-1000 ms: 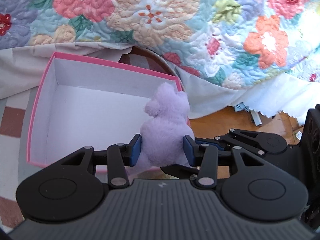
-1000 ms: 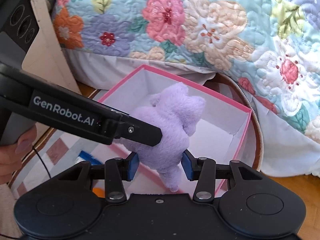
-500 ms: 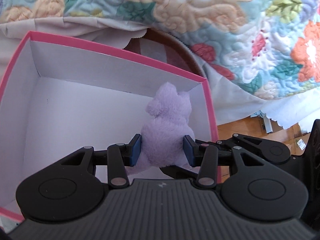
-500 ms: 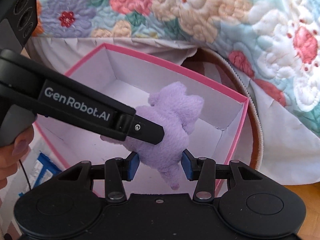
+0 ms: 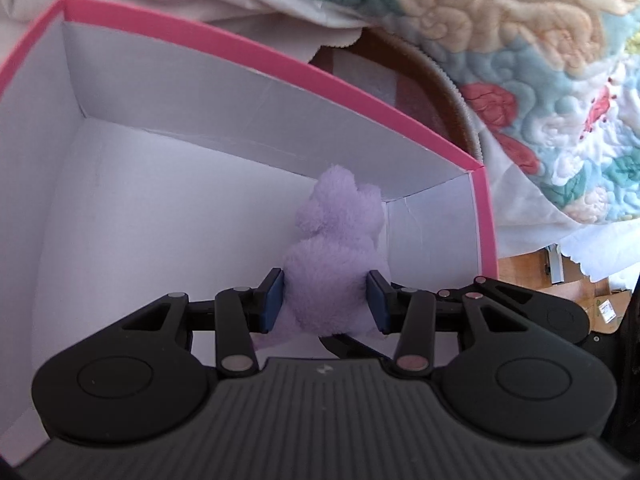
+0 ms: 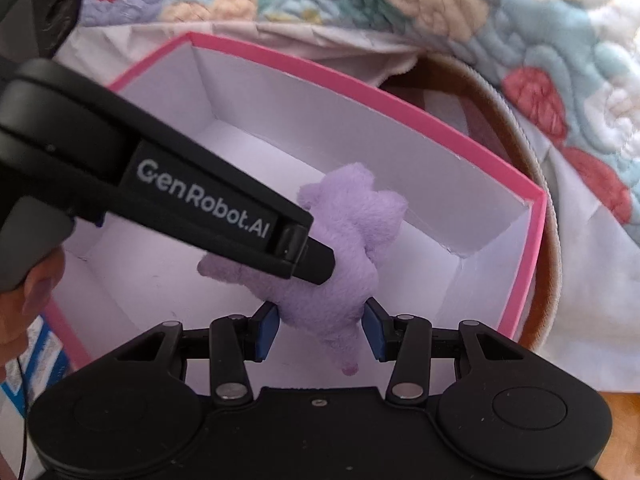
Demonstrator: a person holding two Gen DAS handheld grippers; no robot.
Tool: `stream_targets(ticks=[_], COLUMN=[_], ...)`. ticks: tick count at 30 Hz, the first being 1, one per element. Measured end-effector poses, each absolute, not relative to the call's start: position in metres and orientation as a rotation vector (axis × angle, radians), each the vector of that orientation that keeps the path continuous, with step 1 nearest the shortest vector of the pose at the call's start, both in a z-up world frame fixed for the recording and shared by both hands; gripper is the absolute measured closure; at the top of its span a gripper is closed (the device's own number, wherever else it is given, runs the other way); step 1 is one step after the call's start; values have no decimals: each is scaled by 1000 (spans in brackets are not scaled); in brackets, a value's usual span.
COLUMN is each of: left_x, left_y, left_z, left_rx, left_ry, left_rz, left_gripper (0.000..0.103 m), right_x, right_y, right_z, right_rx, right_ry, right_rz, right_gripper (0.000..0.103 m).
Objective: Organize objects
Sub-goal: 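Open the left gripper to release the plush toy inside the box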
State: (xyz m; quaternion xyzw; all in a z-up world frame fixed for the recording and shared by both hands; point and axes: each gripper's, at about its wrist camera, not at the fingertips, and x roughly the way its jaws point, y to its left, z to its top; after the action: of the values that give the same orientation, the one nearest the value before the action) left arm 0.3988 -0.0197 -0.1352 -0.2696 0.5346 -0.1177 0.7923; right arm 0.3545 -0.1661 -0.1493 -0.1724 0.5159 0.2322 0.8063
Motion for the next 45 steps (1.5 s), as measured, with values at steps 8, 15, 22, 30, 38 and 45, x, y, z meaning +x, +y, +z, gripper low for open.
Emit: stream_targets(ticks=[8,15,22,30,38,45], left_x=[404,406,413,424,425,403], left_y=[-18,-21,-25,-46,-49,-38], left_z=[-151,-157,-153,-153,-146,-116], left_rx=[-587,-564,-531,-475,-409,-322], left_ry=[1177,1188,1227,1230,1231,1192], left_rz=[-229,-212,-190,-262,-240,-237], left_gripper=[62,65,69,69,61,52], right_x=[362,363,348,332,317,311], right_y=[-157,-156,-165,-174,-174,-190], right_z=[-166,-170,-157,-147,-135,-123], right_rx=[-380,-373,-310,-267,-254,-187], right_ry=[1162,1158,1110,1076,1033,999], right_rz=[431,423,494,539,523,503], right_gripper=[59,64,65,78,78,75])
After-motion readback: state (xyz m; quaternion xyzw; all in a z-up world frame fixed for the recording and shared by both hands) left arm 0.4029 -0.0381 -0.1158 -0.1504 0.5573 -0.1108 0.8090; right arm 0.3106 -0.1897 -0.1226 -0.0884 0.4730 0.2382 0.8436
